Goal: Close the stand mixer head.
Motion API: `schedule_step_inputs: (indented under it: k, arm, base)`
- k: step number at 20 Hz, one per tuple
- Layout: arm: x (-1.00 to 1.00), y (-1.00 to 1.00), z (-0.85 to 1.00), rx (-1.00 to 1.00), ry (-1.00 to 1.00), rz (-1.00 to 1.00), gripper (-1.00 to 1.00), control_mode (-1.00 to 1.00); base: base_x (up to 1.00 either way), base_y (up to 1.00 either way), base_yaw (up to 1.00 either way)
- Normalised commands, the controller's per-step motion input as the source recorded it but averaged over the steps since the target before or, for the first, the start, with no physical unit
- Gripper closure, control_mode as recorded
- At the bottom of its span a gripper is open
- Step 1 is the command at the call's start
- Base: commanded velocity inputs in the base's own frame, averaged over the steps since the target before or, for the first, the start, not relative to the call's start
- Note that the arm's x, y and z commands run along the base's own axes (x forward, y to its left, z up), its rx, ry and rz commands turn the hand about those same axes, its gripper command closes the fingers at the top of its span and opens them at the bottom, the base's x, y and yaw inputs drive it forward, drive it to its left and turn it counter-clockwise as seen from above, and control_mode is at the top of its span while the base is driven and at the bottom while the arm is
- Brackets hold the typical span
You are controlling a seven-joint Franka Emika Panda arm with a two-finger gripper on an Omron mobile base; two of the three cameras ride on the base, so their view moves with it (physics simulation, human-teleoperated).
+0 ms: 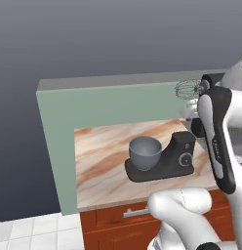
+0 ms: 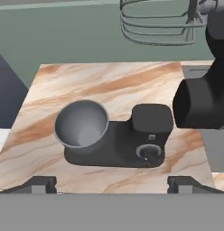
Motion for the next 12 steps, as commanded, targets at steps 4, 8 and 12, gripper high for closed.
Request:
schedule_step_inputs:
  k: [4, 8, 12]
  arm:
    - [-0.45, -0.81, 0.51, 0.01, -0.16, 0.15, -1.00, -1.00]
    - [-0.03, -0.77, 0.42, 0.00, -0.09, 0.27, -1.00, -1.00]
    - [0.00, -0.82, 0.25, 0.00, -0.13, 0.37, -1.00, -1.00]
  base:
    - [0.00, 0.00, 0.00]
    - [0.00, 0.00, 0.00]
    - [0.00, 0.00, 0.00]
